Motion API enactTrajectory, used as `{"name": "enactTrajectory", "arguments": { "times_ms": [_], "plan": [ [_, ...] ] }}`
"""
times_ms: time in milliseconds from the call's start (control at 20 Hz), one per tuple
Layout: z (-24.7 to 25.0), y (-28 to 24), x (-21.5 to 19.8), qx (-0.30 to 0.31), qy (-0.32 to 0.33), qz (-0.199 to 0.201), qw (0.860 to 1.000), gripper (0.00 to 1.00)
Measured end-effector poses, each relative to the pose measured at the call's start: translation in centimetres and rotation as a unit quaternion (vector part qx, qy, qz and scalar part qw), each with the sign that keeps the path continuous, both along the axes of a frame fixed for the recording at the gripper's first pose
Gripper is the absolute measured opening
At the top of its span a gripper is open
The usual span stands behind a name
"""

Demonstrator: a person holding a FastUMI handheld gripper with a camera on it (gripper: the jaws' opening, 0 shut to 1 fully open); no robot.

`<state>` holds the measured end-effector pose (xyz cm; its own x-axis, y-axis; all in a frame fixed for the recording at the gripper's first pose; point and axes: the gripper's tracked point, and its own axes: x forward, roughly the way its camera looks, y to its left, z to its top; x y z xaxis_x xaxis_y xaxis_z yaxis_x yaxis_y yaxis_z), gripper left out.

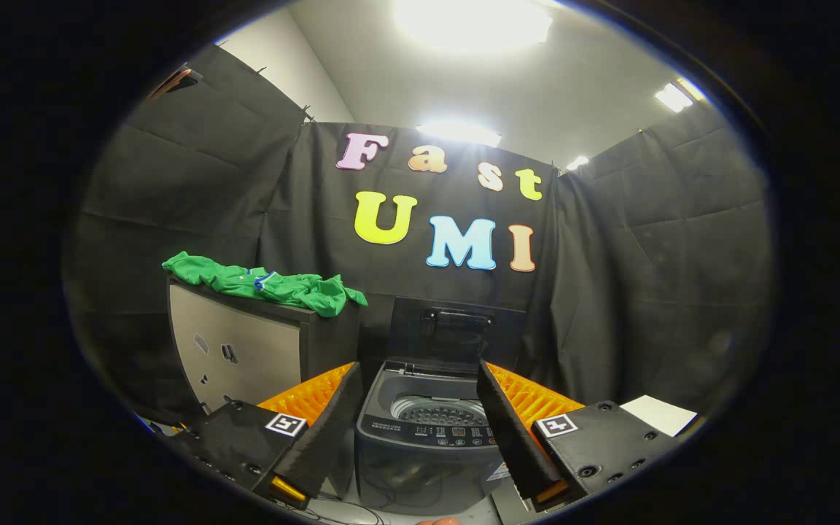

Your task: Put the clothes into the washing machine and then close the washing machine lid.

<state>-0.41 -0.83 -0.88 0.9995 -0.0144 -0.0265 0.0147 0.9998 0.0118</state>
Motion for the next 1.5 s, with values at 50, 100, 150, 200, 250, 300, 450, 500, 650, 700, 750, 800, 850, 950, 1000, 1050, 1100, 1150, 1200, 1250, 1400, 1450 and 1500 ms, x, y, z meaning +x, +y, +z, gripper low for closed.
{"name": "enactTrajectory", "arguments": {
  "times_ms": [50, 100, 150, 200, 250, 300, 450, 500, 650, 700, 750, 800, 850, 950, 1000, 1050, 1100, 1150, 1200, 1250, 1400, 1450, 1500],
  "plan": [
    [0.1, -0.1, 0.0, 0.003, 0.001, -0.001, 1.0, 0.98],
    [0.1, -0.1, 0.0, 0.005, 0.001, -0.003, 1.0, 0.98],
    [0.2, -0.2, 0.0, 0.006, 0.0, -0.004, 1.0, 0.98],
    [0.1, -0.1, 0.1, 0.007, 0.001, -0.004, 1.0, 0.98],
    [0.0, 0.0, 0.2, 0.01, 0.004, -0.002, 1.0, 0.98],
    [-0.3, 0.0, 0.2, 0.012, 0.008, -0.001, 1.0, 0.98],
    [-0.2, -0.2, 0.2, 0.014, 0.011, -0.003, 1.0, 0.98],
    [-0.1, -0.2, 0.3, 0.013, 0.011, -0.003, 1.0, 0.98],
    [0.2, -0.1, 0.5, 0.005, 0.012, 0.001, 1.0, 0.98],
    [0.2, 0.0, 0.6, 0.005, 0.012, 0.003, 1.0, 0.98],
    [0.4, 0.2, 0.6, 0.004, 0.012, 0.004, 1.0, 0.98],
    [0.5, 0.4, 0.7, 0.003, 0.011, 0.006, 1.0, 0.98],
    [0.7, 0.6, 0.8, 0.002, 0.01, 0.007, 1.0, 0.98],
    [1.2, 0.8, 0.9, 0.0, 0.007, 0.011, 1.0, 0.98],
    [1.4, 0.9, 1.1, -0.001, 0.006, 0.014, 1.0, 0.98],
    [1.8, 1.0, 1.3, -0.001, 0.005, 0.015, 1.0, 0.98],
    [2.2, 1.0, 1.7, -0.002, 0.005, 0.017, 1.0, 0.98],
    [2.7, 1.1, 2.1, -0.002, 0.004, 0.019, 1.0, 0.98],
    [3.5, 1.2, 2.6, -0.003, 0.002, 0.022, 1.0, 0.98],
    [4.2, 1.6, 3.3, -0.006, 0.001, 0.03, 1.0, 0.98],
    [6.7, 3.3, 5.8, -0.016, -0.002, 0.062, 0.998, 0.98],
    [7.9, 3.8, 6.6, -0.018, -0.006, 0.068, 0.998, 0.98],
    [8.9, 3.9, 7.4, -0.015, -0.007, 0.068, 0.998, 0.98]
  ]
}}
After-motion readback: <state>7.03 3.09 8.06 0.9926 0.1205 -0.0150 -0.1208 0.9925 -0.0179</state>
